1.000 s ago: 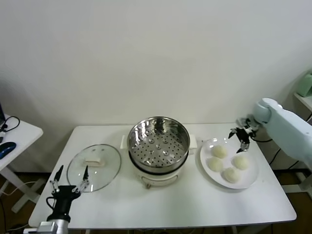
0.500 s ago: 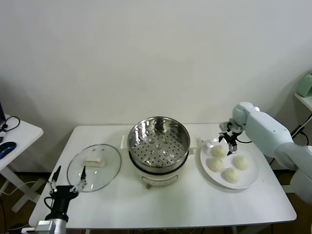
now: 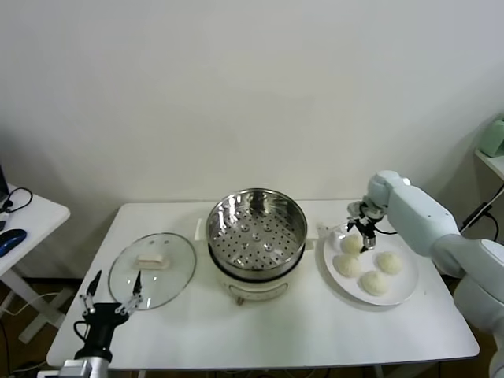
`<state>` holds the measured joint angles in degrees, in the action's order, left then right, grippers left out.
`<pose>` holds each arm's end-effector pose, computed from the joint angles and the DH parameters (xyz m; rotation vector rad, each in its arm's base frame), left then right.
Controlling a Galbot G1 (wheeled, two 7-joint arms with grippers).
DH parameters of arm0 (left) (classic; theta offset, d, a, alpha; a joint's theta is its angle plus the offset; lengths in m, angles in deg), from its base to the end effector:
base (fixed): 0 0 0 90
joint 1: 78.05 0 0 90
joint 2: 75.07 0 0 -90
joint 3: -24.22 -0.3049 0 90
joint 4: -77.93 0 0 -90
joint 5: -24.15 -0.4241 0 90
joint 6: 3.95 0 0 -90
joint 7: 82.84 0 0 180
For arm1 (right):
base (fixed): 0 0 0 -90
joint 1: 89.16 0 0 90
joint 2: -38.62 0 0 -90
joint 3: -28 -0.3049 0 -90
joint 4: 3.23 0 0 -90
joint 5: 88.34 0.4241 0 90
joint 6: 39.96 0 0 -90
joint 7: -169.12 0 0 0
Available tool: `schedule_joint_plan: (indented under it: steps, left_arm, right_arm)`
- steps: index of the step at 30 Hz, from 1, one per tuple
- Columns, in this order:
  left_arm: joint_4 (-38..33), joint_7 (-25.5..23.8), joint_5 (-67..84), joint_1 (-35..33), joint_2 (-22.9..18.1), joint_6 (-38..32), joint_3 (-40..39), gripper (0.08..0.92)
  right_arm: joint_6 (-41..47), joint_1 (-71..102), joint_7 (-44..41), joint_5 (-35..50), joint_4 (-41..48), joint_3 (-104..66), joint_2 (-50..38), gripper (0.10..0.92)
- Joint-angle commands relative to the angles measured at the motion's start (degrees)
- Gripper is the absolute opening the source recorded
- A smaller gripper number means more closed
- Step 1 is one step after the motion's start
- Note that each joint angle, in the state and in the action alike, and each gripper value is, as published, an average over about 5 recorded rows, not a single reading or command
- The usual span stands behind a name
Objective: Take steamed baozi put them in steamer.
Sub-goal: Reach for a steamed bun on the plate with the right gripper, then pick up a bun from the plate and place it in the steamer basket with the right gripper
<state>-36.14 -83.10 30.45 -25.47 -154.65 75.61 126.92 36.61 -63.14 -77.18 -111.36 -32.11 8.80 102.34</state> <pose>0.2305 0.1076 -0.3204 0.1388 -3.1036 -0.2624 0.6514 -0.1260 -0.2430 1.3516 -1.1403 1.4959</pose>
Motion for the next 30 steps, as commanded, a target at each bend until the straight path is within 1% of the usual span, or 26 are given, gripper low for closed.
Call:
schedule_joint_plan:
  steps: [1,10,24,30]
  left_arm:
    - [0.0,-0.1,-0.1,-0.3,-0.2,-0.4,0.0,0.823]
    - [-0.1,0.2,-0.2,-0.4,-0.4,-0.3,0.1,0.823]
    - [-0.2,1.0,-0.2,-0.4,-0.6,0.1,0.1,0.823]
    - [-0.2,1.1,-0.2,-0.5,-0.3,0.1,0.2,0.823]
  right_arm:
    - [-0.4,0.6,0.4,-2.4,0.8,-1.4,0.8,0.823]
    - [-0.1,0.9,-0.4,-3.0,1.0,-2.2,1.1,0.815]
    - [0.0,1.3,-0.8,-3.1,0.8,-2.4,0.8,0.714]
    - [-0.1,0.9,-0.7,-3.0,0.7,-2.6,0.8,0.694]
